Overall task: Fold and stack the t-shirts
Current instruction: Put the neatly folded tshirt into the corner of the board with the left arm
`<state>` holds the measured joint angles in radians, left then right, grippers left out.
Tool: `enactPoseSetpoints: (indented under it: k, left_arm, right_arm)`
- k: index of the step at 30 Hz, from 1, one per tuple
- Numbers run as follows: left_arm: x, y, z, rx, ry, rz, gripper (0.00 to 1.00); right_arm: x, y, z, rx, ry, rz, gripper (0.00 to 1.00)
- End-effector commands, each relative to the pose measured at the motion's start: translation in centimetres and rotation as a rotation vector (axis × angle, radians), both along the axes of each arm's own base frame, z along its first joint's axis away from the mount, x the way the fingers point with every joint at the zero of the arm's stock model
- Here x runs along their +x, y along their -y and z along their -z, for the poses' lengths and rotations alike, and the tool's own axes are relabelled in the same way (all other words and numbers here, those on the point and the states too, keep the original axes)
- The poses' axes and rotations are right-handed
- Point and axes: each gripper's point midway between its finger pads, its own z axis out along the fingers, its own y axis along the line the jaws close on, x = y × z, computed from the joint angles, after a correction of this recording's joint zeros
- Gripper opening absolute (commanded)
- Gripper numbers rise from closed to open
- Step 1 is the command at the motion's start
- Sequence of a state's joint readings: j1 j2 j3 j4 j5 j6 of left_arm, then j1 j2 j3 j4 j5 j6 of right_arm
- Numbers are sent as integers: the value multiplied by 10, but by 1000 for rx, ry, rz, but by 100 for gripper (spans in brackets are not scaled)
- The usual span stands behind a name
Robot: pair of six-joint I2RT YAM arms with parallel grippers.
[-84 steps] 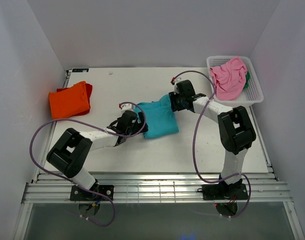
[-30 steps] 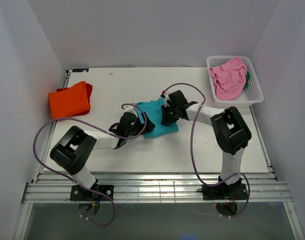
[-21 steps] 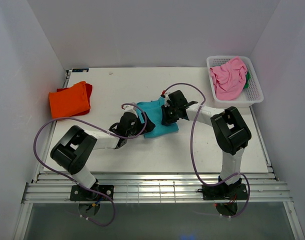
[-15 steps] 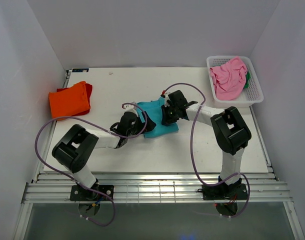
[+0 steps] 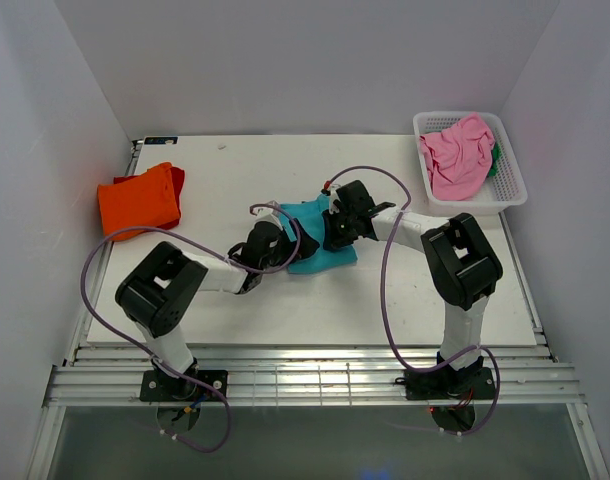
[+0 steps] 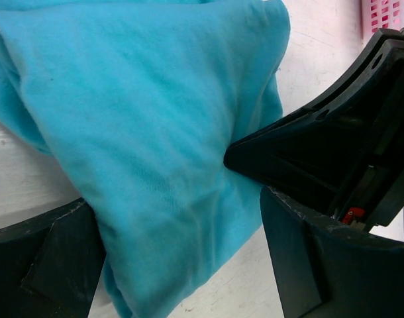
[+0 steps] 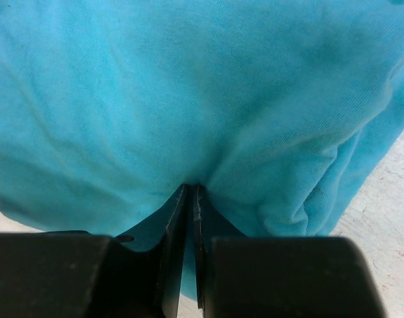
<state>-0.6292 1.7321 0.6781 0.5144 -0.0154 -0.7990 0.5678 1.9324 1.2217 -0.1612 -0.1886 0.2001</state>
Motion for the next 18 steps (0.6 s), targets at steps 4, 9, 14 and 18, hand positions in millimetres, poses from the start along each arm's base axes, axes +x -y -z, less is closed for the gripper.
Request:
enactPoseSetpoints:
  k: [4, 9, 14, 18]
  left_arm:
    - [-20, 7, 37, 59, -123, 33, 98]
    - [-20, 15, 39, 58, -124, 45, 98]
    - [-19, 19, 42, 62, -125, 45, 98]
    - [-19, 16, 47, 85, -123, 24, 90]
  right_arm:
    - [-10, 15, 30, -98, -67, 11, 13]
    - [-12, 13, 29, -91, -69, 7, 13]
    - [-14, 11, 24, -81, -63, 0, 13]
    - [-16, 11, 20, -74, -56, -2, 13]
